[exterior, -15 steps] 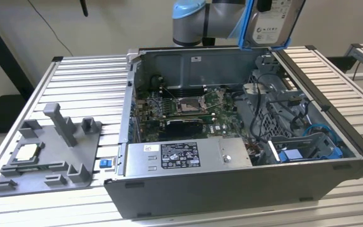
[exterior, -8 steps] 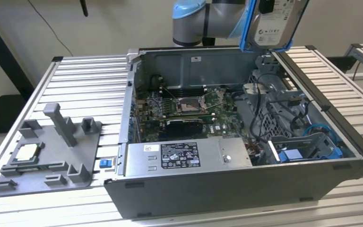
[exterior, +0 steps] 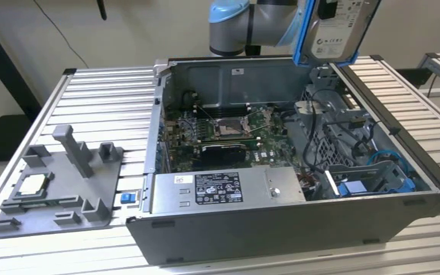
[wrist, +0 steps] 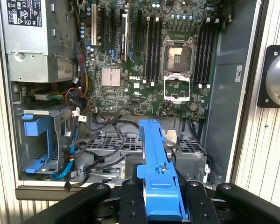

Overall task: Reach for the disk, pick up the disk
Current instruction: 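Pick up the disk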

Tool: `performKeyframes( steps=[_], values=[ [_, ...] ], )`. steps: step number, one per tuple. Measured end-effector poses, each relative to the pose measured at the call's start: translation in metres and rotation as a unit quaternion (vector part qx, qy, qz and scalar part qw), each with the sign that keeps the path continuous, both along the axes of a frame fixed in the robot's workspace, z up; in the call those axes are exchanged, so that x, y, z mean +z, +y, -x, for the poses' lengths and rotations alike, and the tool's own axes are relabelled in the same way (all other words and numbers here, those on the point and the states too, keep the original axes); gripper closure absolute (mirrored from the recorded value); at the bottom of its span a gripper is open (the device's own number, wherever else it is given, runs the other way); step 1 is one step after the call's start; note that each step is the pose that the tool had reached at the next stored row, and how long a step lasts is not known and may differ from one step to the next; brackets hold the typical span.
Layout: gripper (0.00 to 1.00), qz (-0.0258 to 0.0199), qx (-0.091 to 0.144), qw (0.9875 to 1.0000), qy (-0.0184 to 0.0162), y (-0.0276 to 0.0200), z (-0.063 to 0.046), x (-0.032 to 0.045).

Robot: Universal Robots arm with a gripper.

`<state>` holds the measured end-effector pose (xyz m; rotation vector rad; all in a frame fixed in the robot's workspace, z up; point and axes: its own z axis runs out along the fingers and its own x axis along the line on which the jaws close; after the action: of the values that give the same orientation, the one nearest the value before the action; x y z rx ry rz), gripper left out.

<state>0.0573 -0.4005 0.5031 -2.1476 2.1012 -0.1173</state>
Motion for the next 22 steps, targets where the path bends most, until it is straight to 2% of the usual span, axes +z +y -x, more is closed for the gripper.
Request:
performKeyframes(
  steps=[11,22],
  values=[
    [1.00,0.0000,0.000,1.0000,0.0018,-0.0177,-0.003,0.0000],
    [1.00,0.0000,0.000,1.0000,0.0034,-0.0324,-0.006,0.0000]
  ],
)
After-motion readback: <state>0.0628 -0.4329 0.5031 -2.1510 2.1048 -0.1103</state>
